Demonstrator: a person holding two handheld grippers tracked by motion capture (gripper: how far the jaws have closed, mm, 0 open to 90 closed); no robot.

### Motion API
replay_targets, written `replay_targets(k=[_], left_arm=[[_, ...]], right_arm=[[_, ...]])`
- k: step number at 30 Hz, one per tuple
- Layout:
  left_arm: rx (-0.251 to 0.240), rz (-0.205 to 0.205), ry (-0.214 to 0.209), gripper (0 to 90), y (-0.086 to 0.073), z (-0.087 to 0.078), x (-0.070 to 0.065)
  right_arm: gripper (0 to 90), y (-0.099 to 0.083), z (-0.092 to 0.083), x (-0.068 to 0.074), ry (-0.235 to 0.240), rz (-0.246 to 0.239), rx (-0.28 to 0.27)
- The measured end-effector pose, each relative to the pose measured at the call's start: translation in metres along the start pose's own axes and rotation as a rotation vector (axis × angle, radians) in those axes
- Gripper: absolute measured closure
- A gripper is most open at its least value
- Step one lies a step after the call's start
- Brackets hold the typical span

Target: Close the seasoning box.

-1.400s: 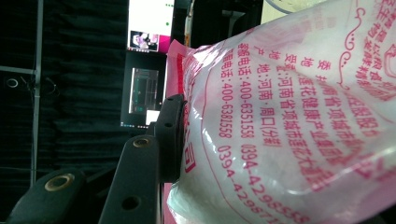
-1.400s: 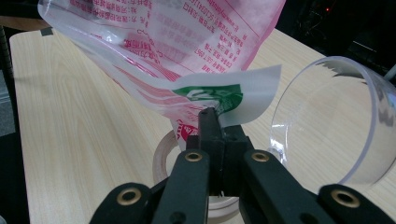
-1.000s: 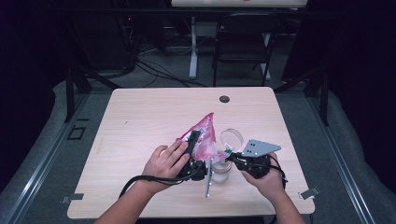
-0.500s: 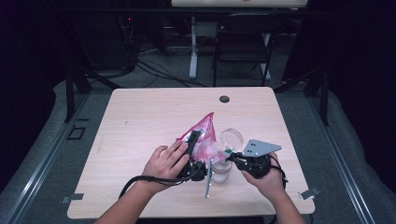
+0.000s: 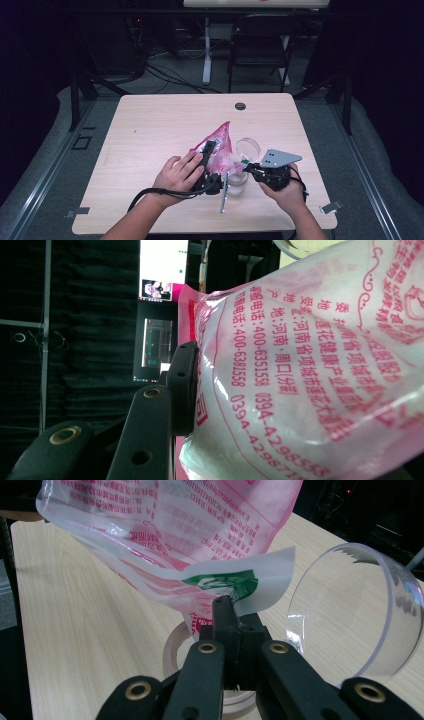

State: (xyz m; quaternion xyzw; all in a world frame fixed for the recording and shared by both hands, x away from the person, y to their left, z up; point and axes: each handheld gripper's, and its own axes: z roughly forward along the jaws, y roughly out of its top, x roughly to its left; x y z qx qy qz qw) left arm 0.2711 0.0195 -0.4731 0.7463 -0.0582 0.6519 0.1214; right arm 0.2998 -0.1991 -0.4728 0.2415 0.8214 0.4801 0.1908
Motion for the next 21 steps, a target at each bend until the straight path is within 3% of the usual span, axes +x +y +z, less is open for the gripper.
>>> replay_targets(k=[21], left_arm=[[-0.01,0.009,0.006,63.4,0.0027,-0.001,0.0]], right_arm=[[90.0,0.0005,-0.0005,-0.0001,-0.003,0.003,-0.006]])
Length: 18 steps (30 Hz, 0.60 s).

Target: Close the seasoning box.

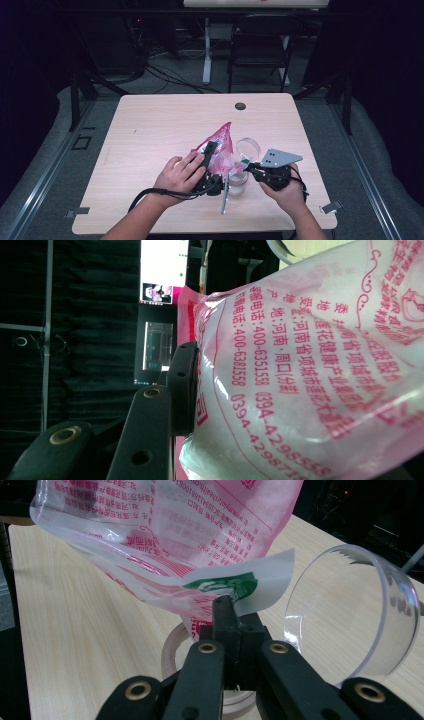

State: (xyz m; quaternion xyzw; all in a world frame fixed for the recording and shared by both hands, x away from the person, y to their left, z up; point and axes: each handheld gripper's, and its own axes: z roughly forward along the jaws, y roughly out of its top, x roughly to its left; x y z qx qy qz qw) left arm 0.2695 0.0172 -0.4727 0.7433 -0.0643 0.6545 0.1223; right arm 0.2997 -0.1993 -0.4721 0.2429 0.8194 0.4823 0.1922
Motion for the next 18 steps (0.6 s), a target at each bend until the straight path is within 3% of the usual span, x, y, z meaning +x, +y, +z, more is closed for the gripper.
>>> replay_targets(k=[7,18], left_arm=[[0.008,-0.007,-0.024,63.5,-0.0011,0.0019,0.0003],[0.005,0.022,-0.023,63.7,0.0008,0.0014,0.0042]], right_arm=[[90.0,-0.0005,0.0011,0.0,0.0,-0.002,0.011],[90.0,-0.0015,0.0031,0.0006,0.008,-0.005,0.022]])
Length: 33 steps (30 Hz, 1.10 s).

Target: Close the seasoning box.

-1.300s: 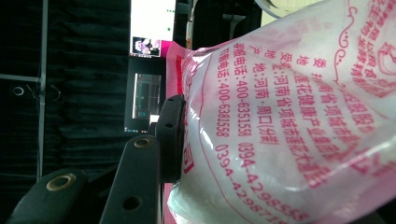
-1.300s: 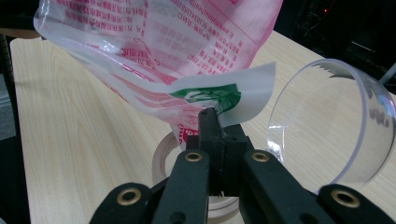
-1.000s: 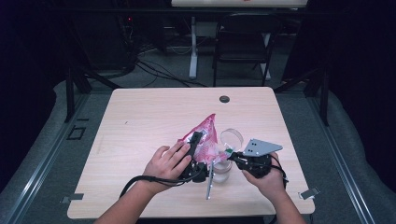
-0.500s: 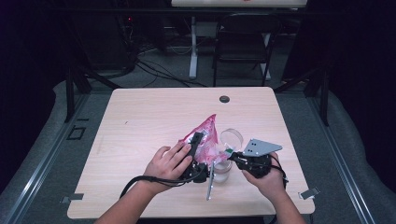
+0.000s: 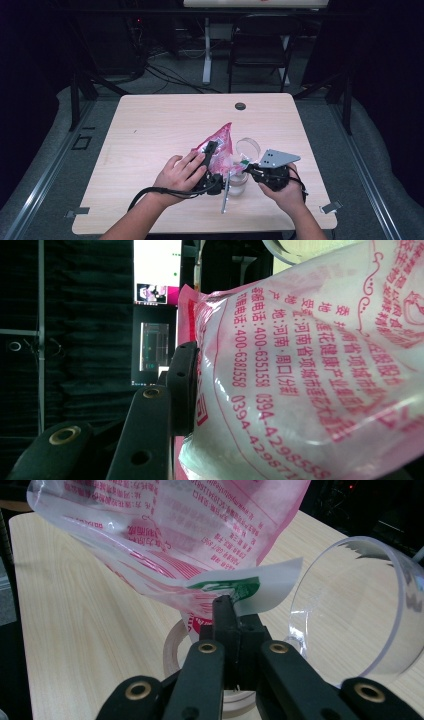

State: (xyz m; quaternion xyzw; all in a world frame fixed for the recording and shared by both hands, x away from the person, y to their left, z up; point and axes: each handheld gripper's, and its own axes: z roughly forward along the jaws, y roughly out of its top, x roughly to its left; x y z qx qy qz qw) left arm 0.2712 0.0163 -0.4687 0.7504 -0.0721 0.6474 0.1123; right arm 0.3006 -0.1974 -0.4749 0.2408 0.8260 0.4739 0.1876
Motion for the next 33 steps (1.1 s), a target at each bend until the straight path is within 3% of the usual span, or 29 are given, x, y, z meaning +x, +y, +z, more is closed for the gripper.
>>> replay_targets(k=[33], left_arm=[[0.009,-0.012,-0.026,64.4,0.0012,0.0055,0.0059]], right_arm=[[90.0,-0.0035,0.0019,-0.0017,0.033,-0.005,0.039]])
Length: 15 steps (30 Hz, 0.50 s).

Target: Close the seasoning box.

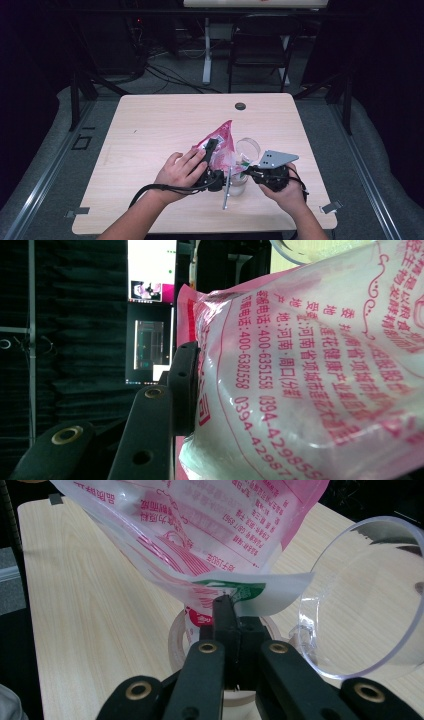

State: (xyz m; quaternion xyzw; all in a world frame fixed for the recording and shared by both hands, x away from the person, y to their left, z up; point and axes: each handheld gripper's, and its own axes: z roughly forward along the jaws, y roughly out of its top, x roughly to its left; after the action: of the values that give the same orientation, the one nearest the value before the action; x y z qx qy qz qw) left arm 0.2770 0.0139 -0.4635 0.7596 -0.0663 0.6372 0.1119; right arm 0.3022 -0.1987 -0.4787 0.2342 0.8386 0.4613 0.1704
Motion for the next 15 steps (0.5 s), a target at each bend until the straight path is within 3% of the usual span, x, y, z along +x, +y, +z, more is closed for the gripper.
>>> replay_targets(k=[15], left_arm=[[-0.009,-0.006,0.008,64.5,0.0007,-0.0007,0.0017]], right_arm=[[90.0,-0.0003,0.0011,0.0,0.0,0.008,-0.003]])
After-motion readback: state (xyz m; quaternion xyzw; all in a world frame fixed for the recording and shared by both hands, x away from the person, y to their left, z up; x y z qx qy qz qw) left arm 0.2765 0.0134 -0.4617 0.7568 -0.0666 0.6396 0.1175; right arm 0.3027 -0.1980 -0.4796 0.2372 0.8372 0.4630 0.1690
